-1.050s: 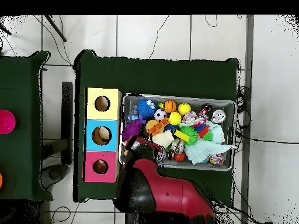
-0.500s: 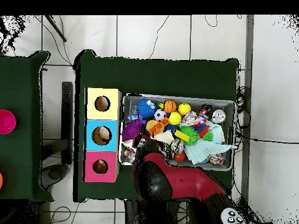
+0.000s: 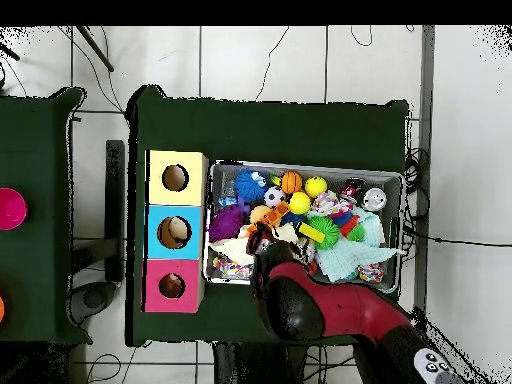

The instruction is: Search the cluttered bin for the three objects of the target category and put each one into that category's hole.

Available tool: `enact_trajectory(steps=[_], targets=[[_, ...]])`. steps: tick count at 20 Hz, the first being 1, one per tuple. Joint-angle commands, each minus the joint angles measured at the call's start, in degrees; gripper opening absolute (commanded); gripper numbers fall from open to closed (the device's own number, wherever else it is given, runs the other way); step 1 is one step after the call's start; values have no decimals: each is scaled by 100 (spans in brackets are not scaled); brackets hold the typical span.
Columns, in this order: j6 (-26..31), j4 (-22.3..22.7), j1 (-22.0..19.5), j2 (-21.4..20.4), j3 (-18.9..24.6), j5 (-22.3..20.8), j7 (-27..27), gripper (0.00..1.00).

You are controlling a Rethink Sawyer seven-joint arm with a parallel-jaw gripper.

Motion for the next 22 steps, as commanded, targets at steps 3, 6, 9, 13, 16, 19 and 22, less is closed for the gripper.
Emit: enact_trajectory(steps=[3, 6, 9, 13, 16, 19, 22], targets=[[637, -438, -658, 243, 784, -739, -391, 0], [776, -407, -898, 165, 919, -831, -438, 0], [1077, -307, -1076, -94, 1128, -738, -474, 0], [1552, 116, -1860, -381, 1735, -553, -683, 0], [1824, 369, -2457, -566, 2204, -501, -902, 0], [2195, 408, -3058, -583, 2706, -468, -1212, 0], [2720, 327, -3575, -682, 3185, -312, -1546, 0]])
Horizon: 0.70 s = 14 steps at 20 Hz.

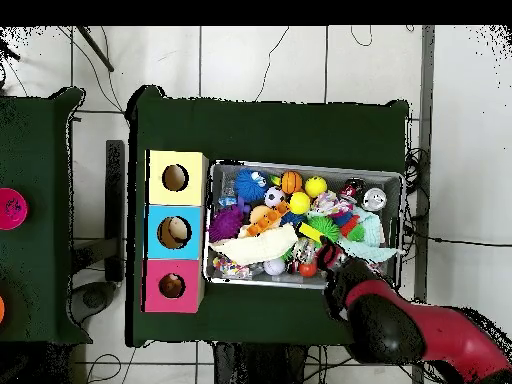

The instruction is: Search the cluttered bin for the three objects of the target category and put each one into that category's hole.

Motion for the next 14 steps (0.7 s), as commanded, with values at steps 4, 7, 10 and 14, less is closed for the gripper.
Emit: enact_trajectory(steps=[4, 7, 10, 14], targets=[[1836, -78, -1270, -250, 1730, 209, -1800, 0], [2063, -96, -1516, -348, 1984, 208, -1766, 0], [2053, -41, -1656, -342, 2121, 168, -1477, 0], [1799, 6, -1615, -160, 2041, -240, -1191, 100]])
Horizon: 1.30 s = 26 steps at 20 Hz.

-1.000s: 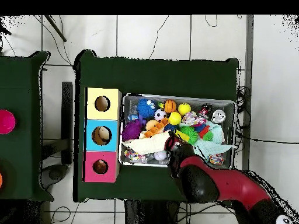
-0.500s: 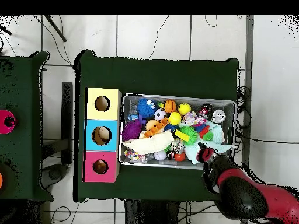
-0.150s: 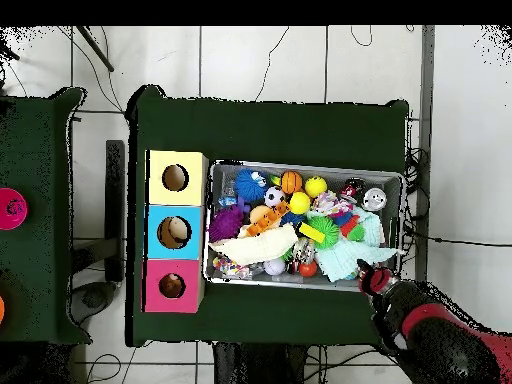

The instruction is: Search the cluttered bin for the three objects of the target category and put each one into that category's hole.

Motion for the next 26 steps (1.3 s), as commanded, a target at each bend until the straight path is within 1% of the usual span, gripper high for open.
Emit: enact_trajectory(steps=[1, 2, 5, 8, 11, 13, 16, 18, 19, 21, 23, 25, 26], targets=[[234, 26, 64, 111, 572, -368, -1172, 100], [189, 49, 88, 156, 528, -463, -1157, 100], [-99, 93, 312, 260, 226, -762, -834, 100], [-287, 102, 475, 468, -67, -1030, -606, 100], [-409, 73, 549, 772, -356, -1330, -466, 100], [-503, 63, 584, 904, -519, -1530, -389, 100], [-637, 67, 635, 938, -703, -1757, -255, 100], [-557, 159, 612, 518, -581, -1627, -188, 100], [-272, 215, 514, 123, -354, -1310, -275, 100], [174, 301, 288, -441, 39, -794, -547, 100], [510, 295, 87, -855, 351, -404, -877, 100], [638, 244, 14, -1093, 469, -286, -1070, 100], [653, 234, 29, -1149, 443, -316, -1095, 100]])
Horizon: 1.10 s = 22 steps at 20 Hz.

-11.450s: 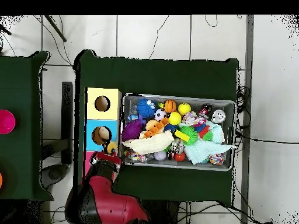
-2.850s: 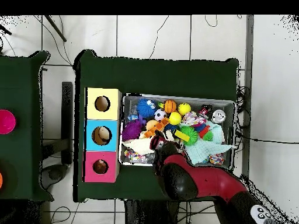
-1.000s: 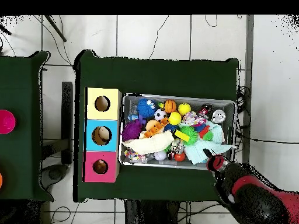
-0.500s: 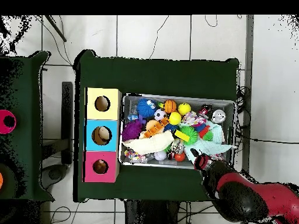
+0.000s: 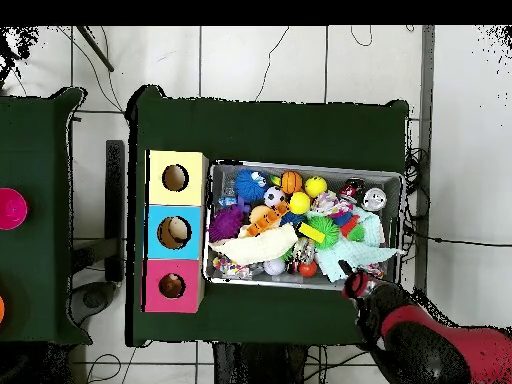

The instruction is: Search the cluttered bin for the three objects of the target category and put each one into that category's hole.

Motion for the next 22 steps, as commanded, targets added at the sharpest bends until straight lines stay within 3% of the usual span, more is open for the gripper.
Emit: enact_trajectory(steps=[1, 6, 12, 17, 22], targets=[[862, 79, -149, -1015, 365, 350, -1068, 100], [93, 25, 353, -269, -572, -910, -384, 100], [-707, -257, 1033, 471, -1625, -1988, 337, 100], [-1235, -483, 1465, 938, -2309, -2425, 617, 100], [-1653, -727, 1673, 1399, -2805, -2588, 569, 100]])
